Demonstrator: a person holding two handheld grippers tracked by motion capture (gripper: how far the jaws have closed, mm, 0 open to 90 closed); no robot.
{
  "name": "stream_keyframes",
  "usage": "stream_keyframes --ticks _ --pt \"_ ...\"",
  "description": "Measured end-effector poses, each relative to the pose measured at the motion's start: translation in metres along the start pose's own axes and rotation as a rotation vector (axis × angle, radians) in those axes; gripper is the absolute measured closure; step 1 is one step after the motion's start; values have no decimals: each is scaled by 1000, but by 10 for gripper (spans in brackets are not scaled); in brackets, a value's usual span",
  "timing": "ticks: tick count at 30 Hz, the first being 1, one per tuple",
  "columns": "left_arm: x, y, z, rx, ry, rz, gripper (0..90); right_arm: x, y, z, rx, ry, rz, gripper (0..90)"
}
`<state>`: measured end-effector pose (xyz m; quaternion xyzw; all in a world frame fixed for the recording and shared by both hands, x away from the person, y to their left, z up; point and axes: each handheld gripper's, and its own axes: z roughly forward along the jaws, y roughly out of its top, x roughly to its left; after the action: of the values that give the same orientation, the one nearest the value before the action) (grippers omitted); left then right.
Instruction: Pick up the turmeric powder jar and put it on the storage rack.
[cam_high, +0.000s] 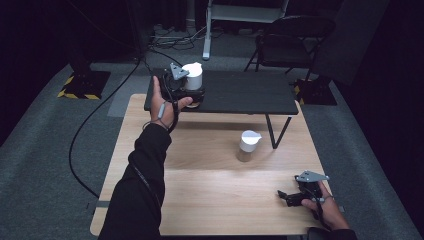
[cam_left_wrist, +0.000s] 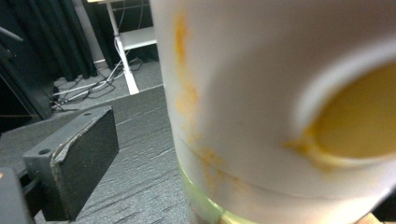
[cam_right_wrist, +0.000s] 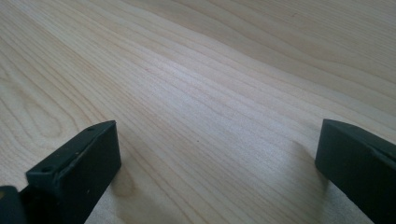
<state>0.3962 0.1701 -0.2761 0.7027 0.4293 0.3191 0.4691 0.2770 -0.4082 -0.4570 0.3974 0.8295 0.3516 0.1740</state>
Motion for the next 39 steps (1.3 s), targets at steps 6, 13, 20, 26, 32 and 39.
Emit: stream_keyframes --ticks 6,13,20,26,32,39 --pt "5 -1 -7 -10 -18 2 5 0 0 0 0 0 0 0" --pt "4 -1 -10 -16 -21 14 5 0 0 0 0 -1 1 0" --pt "3 -6 -22 -57 -32 28 5 0 0 0 0 -1 1 0" --pt "-2 -12 -29 -94 -29 41 5 0 0 0 0 -1 1 0" --pt "-7 -18 -37 -113 -36 76 5 0 0 0 0 -2 1 0" --pt "-15 -28 -46 -141 -13 127 6 0 0 0 0 -2 1 0"
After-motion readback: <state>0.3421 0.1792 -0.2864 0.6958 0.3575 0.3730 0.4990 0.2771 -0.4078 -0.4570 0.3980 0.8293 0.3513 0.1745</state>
